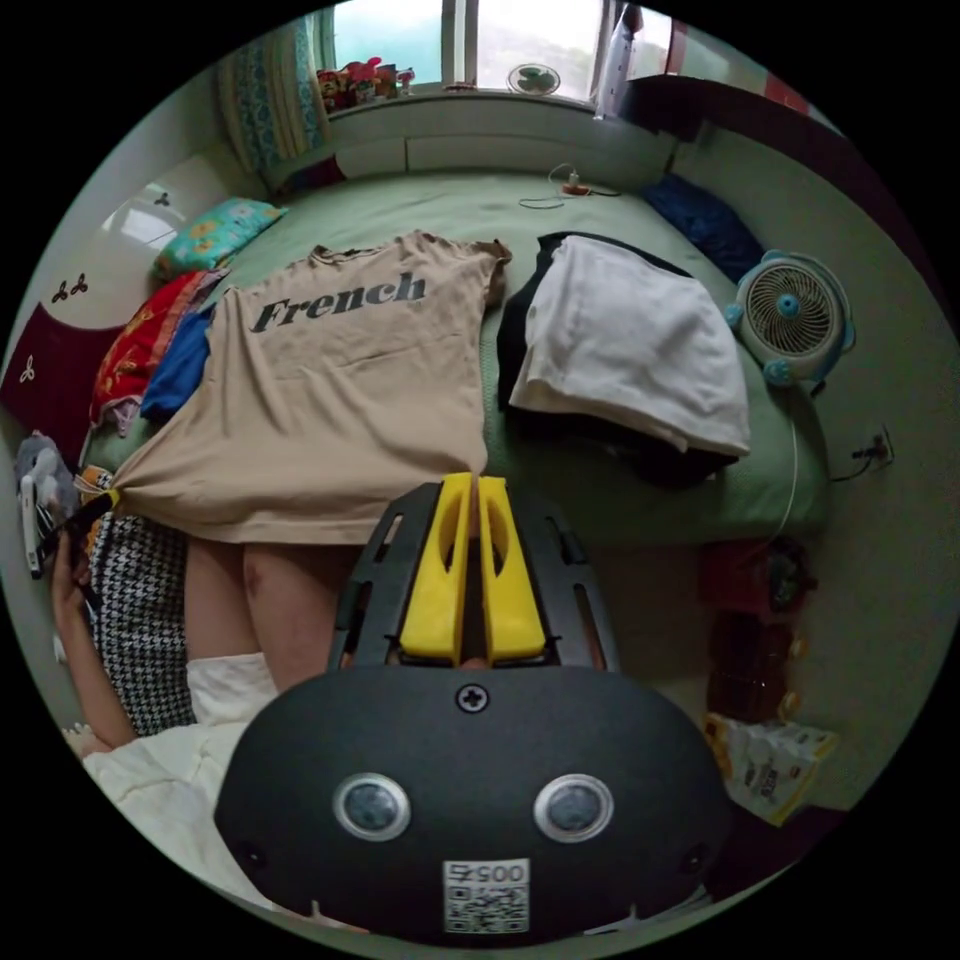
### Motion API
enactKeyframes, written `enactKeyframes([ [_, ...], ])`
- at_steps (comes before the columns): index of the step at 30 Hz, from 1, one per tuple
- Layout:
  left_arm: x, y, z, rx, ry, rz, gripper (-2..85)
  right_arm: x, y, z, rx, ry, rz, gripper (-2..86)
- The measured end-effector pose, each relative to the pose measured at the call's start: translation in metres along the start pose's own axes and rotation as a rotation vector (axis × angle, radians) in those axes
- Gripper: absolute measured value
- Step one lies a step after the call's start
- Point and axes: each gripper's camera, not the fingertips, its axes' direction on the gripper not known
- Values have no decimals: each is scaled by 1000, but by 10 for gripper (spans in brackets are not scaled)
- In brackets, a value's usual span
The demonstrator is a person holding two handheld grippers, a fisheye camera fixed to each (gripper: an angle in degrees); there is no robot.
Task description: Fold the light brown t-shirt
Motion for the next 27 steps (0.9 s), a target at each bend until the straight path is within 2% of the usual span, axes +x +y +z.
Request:
enactKeyframes([
  [9, 17, -19, -25, 50, 11, 52, 4, -3, -19, -30, 75, -24, 33, -17],
  [15, 35, -17, -31, 113, 27, 16, 4, -8, -31, -44, 77, -7, -60, -17],
  [23, 61, -25, -31, 159, 1, -21, 4, 4, -47, -51, 135, -77, -97, -17],
  [27, 79, -33, -6, 126, -61, -62, 4, 20, -52, -32, 108, -192, -95, -17],
])
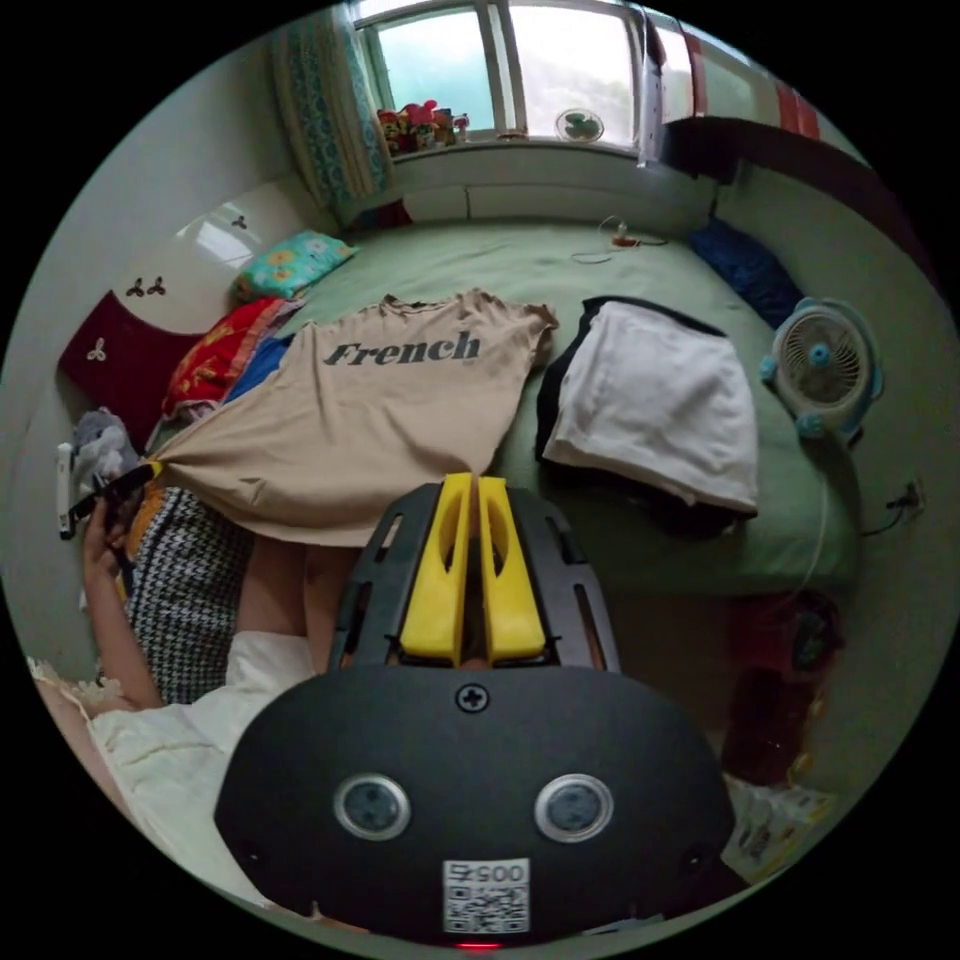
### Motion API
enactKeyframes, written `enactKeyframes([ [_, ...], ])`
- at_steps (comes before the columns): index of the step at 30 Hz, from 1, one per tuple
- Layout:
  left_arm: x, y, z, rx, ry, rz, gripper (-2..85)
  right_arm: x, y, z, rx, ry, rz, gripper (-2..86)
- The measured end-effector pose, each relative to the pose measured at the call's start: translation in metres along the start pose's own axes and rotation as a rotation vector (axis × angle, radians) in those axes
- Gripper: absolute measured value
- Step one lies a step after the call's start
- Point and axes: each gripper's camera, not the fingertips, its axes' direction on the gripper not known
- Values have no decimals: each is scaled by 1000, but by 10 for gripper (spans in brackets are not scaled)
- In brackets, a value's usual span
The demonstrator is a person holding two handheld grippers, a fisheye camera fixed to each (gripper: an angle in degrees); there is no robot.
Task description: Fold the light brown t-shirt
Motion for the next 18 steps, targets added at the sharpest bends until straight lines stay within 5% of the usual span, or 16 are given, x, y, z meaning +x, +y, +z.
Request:
enactKeyframes([
  [13, 23, -18, 126, -261, -87, -127, 5, 48, -3, 132, -305, 66, 79, 1],
  [18, 53, -39, 128, -217, -286, -93, 0, 65, -20, 130, -306, 149, 70, 7],
])
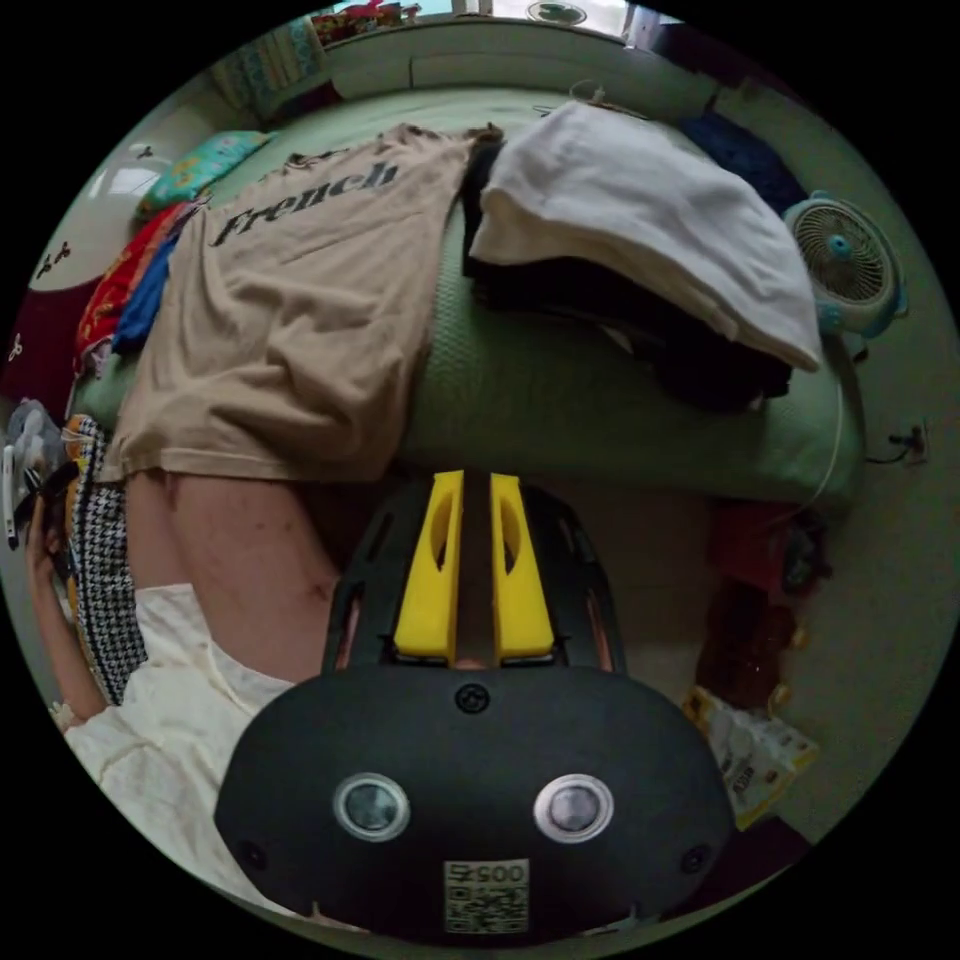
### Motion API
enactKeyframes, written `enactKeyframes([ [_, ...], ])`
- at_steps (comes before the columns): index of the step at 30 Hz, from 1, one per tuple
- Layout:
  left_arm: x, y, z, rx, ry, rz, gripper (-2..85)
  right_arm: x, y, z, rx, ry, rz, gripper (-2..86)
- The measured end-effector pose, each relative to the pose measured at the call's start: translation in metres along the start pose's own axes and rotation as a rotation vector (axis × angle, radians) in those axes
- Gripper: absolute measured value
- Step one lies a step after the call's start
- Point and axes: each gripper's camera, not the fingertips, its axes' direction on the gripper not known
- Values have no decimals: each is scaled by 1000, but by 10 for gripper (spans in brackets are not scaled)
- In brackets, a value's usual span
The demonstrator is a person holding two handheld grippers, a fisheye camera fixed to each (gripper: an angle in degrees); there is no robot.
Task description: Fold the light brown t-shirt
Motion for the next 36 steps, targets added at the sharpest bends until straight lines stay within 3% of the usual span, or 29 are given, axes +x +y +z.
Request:
enactKeyframes([
  [7, 107, -52, -14, 178, 140, 213, -2, 3, -57, -35, 179, -76, 6, 21],
  [12, 257, -105, 17, 213, 342, 524, 22, 2, -129, -61, 312, -76, -75, 22],
  [16, 345, -140, 40, 211, 467, 647, 51, 26, -226, -73, 409, -79, -51, 28],
  [21, 425, -180, 89, 184, 495, 729, 57, 42, -344, -43, 342, -61, -79, 22],
  [25, 424, -184, 132, 202, 474, 741, 43, 53, -432, -4, 225, -61, -61, -2],
  [28, 421, -201, 150, 151, 565, 721, 40, 63, -483, 26, 131, -117, -60, 10],
  [32, 433, -233, 157, 267, 481, 669, 42, 74, -523, 60, 59, -122, -39, 32],
  [36, 449, -253, 183, 160, 550, 671, 48, 77, -548, 90, 19, -107, -14, 31],
])
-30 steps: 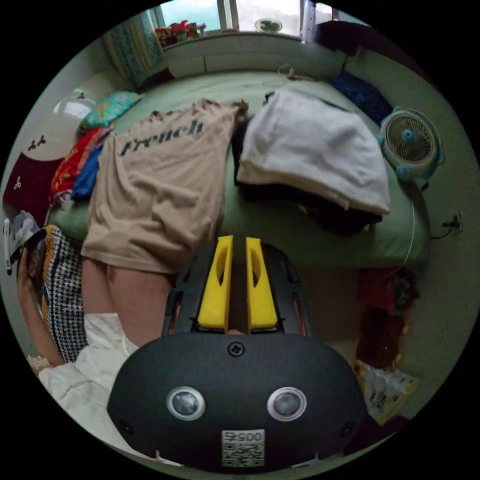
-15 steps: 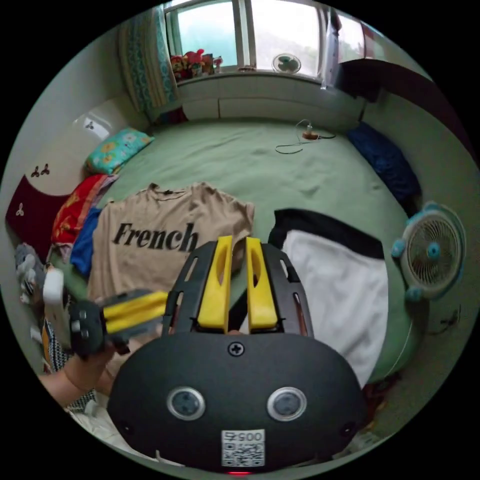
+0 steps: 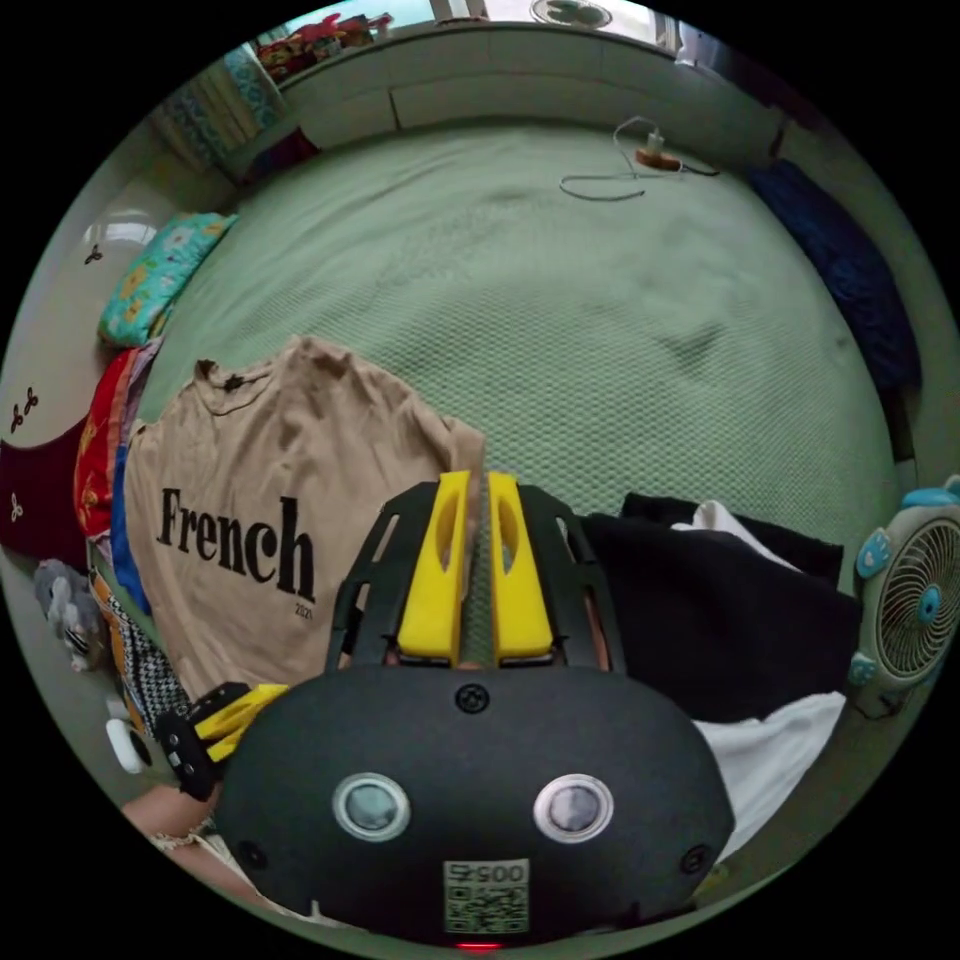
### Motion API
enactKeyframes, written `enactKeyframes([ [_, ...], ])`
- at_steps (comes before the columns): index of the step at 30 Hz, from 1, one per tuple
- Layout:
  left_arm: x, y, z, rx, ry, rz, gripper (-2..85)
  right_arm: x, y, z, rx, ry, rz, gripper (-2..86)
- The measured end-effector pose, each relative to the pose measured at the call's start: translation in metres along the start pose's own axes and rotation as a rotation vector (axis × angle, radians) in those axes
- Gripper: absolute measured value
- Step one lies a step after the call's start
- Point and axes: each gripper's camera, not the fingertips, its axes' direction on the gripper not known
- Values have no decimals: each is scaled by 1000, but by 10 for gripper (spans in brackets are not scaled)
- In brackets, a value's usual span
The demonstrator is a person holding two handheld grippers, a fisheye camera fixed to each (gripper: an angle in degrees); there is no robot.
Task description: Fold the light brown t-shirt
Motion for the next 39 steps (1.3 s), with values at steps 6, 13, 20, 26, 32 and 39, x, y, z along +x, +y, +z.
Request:
enactKeyframes([
  [6, -10, -22, 23, 18, -70, 17, 48, -21, -18, -4, 145, 39, -22, 30],
  [13, -30, -48, 51, -6, -44, -14, 48, 9, -49, -2, 108, 77, 45, 50],
  [20, -48, -72, 69, 5, -47, -14, 46, 36, -71, 37, 28, -39, 158, 21],
  [26, -69, -88, 80, 13, -25, -49, 43, 45, -78, 38, 64, -93, 198, -10],
  [32, -84, -100, 88, 24, -10, -56, 37, 35, -74, 5, 161, -89, 138, -9],
  [39, -99, -112, 102, 0, 2, -61, 30, 27, -86, 11, 131, -123, 130, 32],
])
